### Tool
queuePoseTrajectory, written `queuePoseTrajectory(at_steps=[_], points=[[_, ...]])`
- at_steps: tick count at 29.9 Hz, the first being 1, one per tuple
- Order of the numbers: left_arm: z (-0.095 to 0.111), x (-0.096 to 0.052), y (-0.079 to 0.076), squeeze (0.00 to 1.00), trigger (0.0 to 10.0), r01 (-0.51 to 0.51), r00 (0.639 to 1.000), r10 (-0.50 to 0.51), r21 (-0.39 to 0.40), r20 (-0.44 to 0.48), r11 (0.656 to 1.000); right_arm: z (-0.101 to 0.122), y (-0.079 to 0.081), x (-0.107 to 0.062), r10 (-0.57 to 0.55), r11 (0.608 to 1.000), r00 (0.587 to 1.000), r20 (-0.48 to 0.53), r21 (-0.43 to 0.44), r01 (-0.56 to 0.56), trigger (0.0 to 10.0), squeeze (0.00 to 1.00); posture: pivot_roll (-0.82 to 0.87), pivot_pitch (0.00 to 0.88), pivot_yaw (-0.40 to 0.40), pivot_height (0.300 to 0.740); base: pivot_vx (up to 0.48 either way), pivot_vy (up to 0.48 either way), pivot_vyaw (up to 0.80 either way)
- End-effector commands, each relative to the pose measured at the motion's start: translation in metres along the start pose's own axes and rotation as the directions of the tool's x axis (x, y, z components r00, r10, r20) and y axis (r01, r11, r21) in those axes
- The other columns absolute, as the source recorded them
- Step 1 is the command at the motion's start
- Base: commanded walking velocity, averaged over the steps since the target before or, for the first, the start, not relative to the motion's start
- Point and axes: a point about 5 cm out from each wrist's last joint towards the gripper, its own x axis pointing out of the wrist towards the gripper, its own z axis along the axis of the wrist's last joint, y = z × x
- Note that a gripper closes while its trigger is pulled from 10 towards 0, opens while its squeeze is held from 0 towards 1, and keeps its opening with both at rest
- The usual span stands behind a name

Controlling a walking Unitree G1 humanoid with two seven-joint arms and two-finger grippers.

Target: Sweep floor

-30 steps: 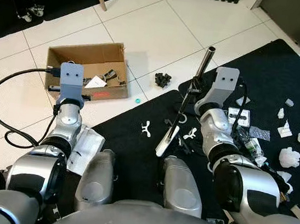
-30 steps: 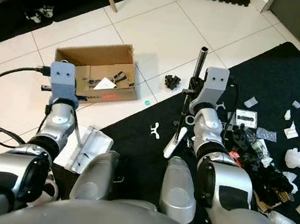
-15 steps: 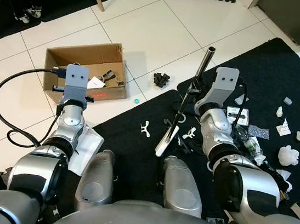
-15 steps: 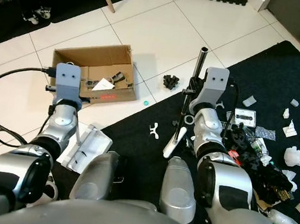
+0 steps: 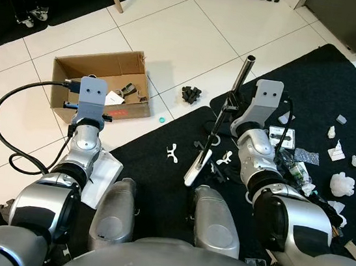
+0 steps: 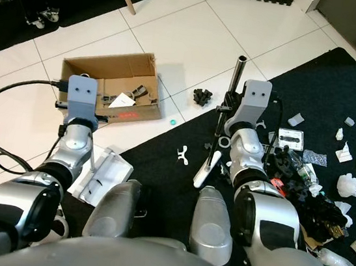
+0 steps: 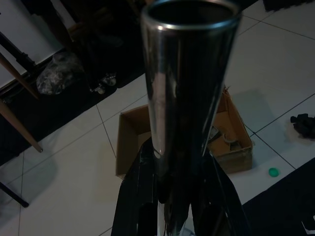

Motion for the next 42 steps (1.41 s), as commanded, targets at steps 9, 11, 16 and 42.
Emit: queuePoseTrajectory(at_steps=[9, 11, 16, 42], points=[[-0.0025, -0.0004, 0.001, 0.0, 10.0, -0.004, 1.0, 0.004, 0.037, -0.009, 0.999, -0.007, 0.0015, -0.0026, 0.009, 1.0, 0.999, -0.031, 0.001, -0.009, 10.0, 0.0, -0.03, 0.0, 0.044, 0.74, 0.0, 0.0, 0.0], [-0.0025, -0.0002, 0.0013, 0.0, 10.0, -0.005, 1.0, 0.005, 0.037, -0.009, 0.999, -0.0072, 0.0018, -0.0026, 0.009, 1.0, 0.999, -0.032, 0.001, -0.009, 10.0, 0.0, -0.03, 0.0, 0.045, 0.74, 0.0, 0.0, 0.0], [-0.0024, -0.0001, 0.0016, 0.0, 10.0, -0.005, 1.0, 0.005, 0.038, -0.009, 0.999, -0.0076, 0.0021, -0.0027, 0.01, 1.0, 0.999, -0.033, 0.0, -0.009, 10.0, 0.0, -0.03, 0.0, 0.046, 0.74, 0.0, 0.0, 0.0], [-0.0019, 0.0004, 0.0019, 0.0, 10.0, -0.006, 1.0, 0.006, 0.04, -0.008, 0.999, -0.0081, 0.0022, -0.003, 0.011, 1.0, 0.999, -0.035, -0.003, -0.011, 10.0, 0.0, -0.03, 0.0, 0.047, 0.74, 0.0, 0.0, 0.0]])
